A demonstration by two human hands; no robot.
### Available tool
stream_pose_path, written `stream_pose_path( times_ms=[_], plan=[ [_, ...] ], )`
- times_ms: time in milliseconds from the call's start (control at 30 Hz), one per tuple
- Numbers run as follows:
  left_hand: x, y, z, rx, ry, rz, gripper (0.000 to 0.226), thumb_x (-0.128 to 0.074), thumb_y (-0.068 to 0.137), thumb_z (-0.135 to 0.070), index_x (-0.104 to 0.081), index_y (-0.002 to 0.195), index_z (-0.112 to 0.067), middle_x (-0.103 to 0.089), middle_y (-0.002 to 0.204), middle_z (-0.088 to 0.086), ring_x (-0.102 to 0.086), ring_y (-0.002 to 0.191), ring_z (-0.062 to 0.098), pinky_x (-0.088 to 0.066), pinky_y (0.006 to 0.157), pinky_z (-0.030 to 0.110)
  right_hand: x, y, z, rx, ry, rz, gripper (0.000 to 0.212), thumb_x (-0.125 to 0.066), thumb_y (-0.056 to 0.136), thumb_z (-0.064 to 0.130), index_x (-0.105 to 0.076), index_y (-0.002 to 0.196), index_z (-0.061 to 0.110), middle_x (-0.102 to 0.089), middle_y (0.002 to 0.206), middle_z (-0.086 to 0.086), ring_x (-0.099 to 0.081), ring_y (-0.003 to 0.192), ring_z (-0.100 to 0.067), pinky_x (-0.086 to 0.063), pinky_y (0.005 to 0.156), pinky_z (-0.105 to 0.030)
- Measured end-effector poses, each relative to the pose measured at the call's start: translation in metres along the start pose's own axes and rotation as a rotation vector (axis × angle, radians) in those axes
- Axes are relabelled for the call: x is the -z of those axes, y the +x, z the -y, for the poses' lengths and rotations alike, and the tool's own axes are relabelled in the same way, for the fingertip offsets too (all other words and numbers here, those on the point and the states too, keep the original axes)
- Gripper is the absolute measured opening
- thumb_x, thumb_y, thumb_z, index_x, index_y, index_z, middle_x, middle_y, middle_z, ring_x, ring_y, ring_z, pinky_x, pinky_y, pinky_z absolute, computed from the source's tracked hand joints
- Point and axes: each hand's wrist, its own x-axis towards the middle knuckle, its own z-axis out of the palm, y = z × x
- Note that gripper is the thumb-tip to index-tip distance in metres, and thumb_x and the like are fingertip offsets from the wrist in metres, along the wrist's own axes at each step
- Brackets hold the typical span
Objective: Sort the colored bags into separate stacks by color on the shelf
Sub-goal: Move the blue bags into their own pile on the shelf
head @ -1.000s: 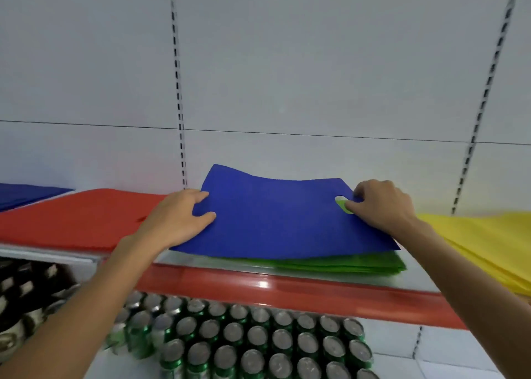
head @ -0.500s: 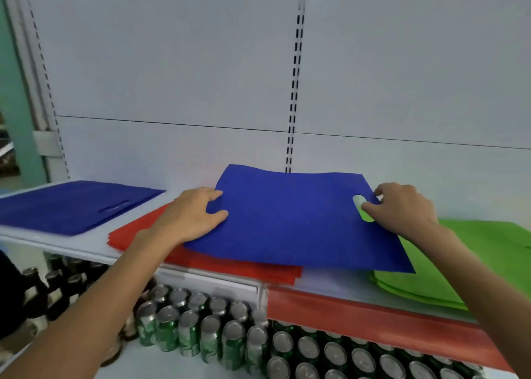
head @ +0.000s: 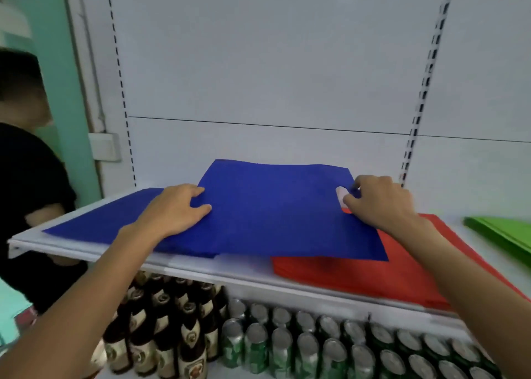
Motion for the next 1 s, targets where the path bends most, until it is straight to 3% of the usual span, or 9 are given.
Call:
stream_pose_path(
  times_ms=[100,267,400,533,700,900,1000],
  plan=[
    [0.026,0.011,0.068,0.041,0.031,0.051,0.052,-0.054,0.091,-0.034,-0.042,0.139,-0.017,-0.043,0.143,0.000,-0.040,0.131,0.020,-0.035,0.107,0.036,-0.019,-0.002,0.073,0.030,-0.018,0.029,0.038,-0.046,0.093,0.041,-0.061,0.106,0.009,-0.061,0.108,-0.012,-0.058,0.096,-0.033,-0.037,0.072,-0.032],
    [0.055,0.018,0.155,0.100,0.085,0.097,0.052,-0.052,0.093,-0.033,-0.041,0.138,-0.010,-0.045,0.142,0.006,-0.044,0.127,0.023,-0.036,0.104,0.036,-0.048,-0.011,0.173,0.067,0.011,0.039,0.032,-0.044,0.093,0.036,-0.059,0.099,0.008,-0.062,0.100,-0.011,-0.054,0.083,-0.030,-0.038,0.069,-0.031],
    [0.063,0.028,0.202,0.113,0.139,0.171,0.052,-0.050,0.093,-0.035,-0.042,0.137,-0.008,-0.047,0.140,0.006,-0.048,0.122,0.022,-0.039,0.099,0.034,-0.074,-0.016,0.222,0.052,-0.006,0.159,0.025,-0.049,0.092,0.030,-0.057,0.101,0.009,-0.059,0.099,-0.008,-0.058,0.090,-0.030,-0.040,0.069,-0.030],
    [0.062,0.040,0.229,0.109,0.163,0.225,0.055,-0.049,0.093,-0.040,-0.041,0.139,-0.012,-0.045,0.141,0.005,-0.047,0.124,0.022,-0.039,0.100,0.034,-0.096,-0.015,0.239,0.023,-0.041,0.218,0.018,-0.049,0.089,0.026,-0.053,0.090,0.009,-0.060,0.094,-0.008,-0.060,0.086,-0.027,-0.043,0.065,-0.031],
    [0.059,0.051,0.244,0.084,0.181,0.233,0.051,-0.049,0.091,-0.045,-0.051,0.131,-0.013,-0.053,0.133,0.006,-0.050,0.120,0.024,-0.042,0.098,0.035,-0.110,-0.015,0.244,0.025,-0.060,0.195,0.026,-0.045,0.095,0.034,-0.045,0.083,0.011,-0.062,0.102,-0.013,-0.056,0.085,-0.030,-0.041,0.069,-0.032],
    [0.053,0.054,0.245,0.039,0.265,0.237,0.058,-0.045,0.090,-0.055,-0.045,0.136,-0.021,-0.051,0.134,0.006,-0.045,0.123,0.028,-0.042,0.098,0.037,-0.113,-0.013,0.241,-0.049,0.018,0.233,0.031,-0.051,0.093,0.031,-0.060,0.096,0.001,-0.061,0.103,-0.016,-0.059,0.093,-0.033,-0.039,0.067,-0.030],
    [0.050,0.056,0.244,0.042,0.301,0.220,0.057,-0.041,0.090,-0.057,-0.046,0.136,-0.022,-0.055,0.127,0.008,-0.047,0.119,0.029,-0.043,0.096,0.039,-0.115,-0.010,0.238,-0.041,0.044,0.255,0.031,-0.053,0.092,0.030,-0.061,0.089,0.000,-0.062,0.095,-0.016,-0.059,0.086,-0.030,-0.039,0.064,-0.029]
  ],
)
